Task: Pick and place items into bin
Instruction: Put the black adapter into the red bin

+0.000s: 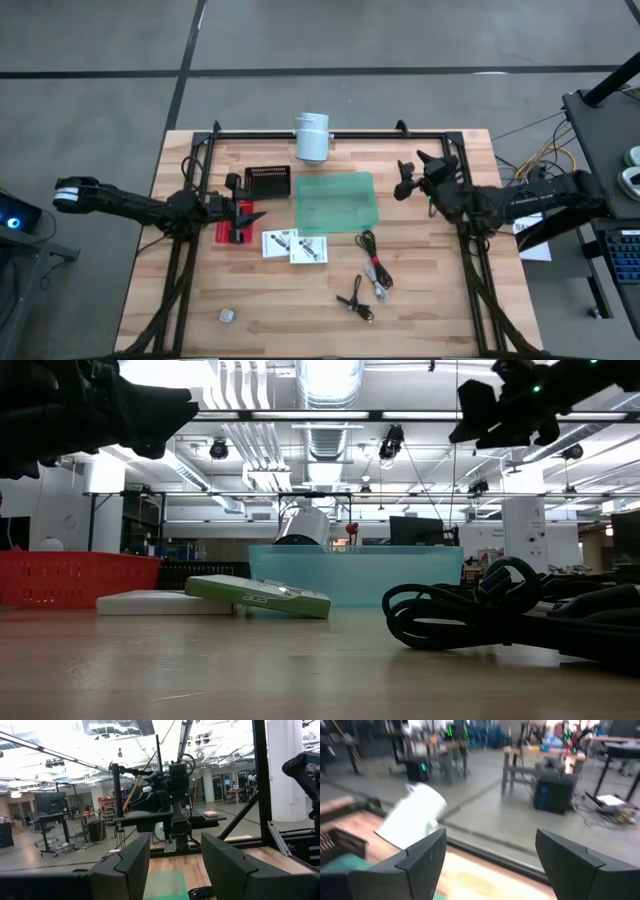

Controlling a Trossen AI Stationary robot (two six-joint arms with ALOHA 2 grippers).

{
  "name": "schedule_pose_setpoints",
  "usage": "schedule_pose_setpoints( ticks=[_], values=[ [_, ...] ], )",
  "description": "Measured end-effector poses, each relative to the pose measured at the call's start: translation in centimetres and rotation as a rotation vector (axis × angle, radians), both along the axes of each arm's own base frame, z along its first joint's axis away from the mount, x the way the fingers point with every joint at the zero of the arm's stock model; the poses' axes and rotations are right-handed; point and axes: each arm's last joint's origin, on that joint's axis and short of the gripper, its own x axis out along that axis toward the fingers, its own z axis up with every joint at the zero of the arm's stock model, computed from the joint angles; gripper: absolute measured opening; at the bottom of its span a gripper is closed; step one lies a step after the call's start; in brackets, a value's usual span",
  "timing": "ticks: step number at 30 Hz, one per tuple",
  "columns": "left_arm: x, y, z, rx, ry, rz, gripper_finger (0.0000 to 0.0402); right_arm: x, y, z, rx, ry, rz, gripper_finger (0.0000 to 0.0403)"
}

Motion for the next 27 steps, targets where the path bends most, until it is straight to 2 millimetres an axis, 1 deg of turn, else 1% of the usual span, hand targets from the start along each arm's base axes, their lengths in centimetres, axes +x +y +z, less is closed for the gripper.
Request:
schedule_pose_setpoints(
  ticks=[5, 9, 12, 17, 23, 27],
  values=[
    [0.0, 0.0, 0.0, 0.000, 0.003, 0.000, 0.0162, 0.0, -1.6, 0.6, 0.177, 0.090, -0.053, 0.0288],
    [0.0, 0.0, -0.1, 0.000, 0.005, 0.000, 0.0162, 0.0, -3.0, 0.6, 0.280, 0.140, -0.109, 0.0284],
    [0.1, 0.0, -0.1, 0.000, 0.007, 0.000, 0.0162, 0.0, -4.1, 0.2, 0.325, 0.160, -0.124, 0.0284],
    [0.1, 0.0, -0.1, 0.002, 0.011, 0.000, 0.0162, -0.1, -6.0, -0.7, 0.457, 0.183, -0.105, 0.0282],
    [0.1, 0.0, -0.1, 0.002, 0.009, 0.001, 0.0162, -0.6, -8.4, -1.5, 0.499, 0.216, -0.199, 0.0284],
    [0.1, 0.0, -0.1, 0.002, 0.011, 0.001, 0.0162, -0.6, -9.8, -2.4, 0.547, 0.240, -0.242, 0.0288]
  ],
)
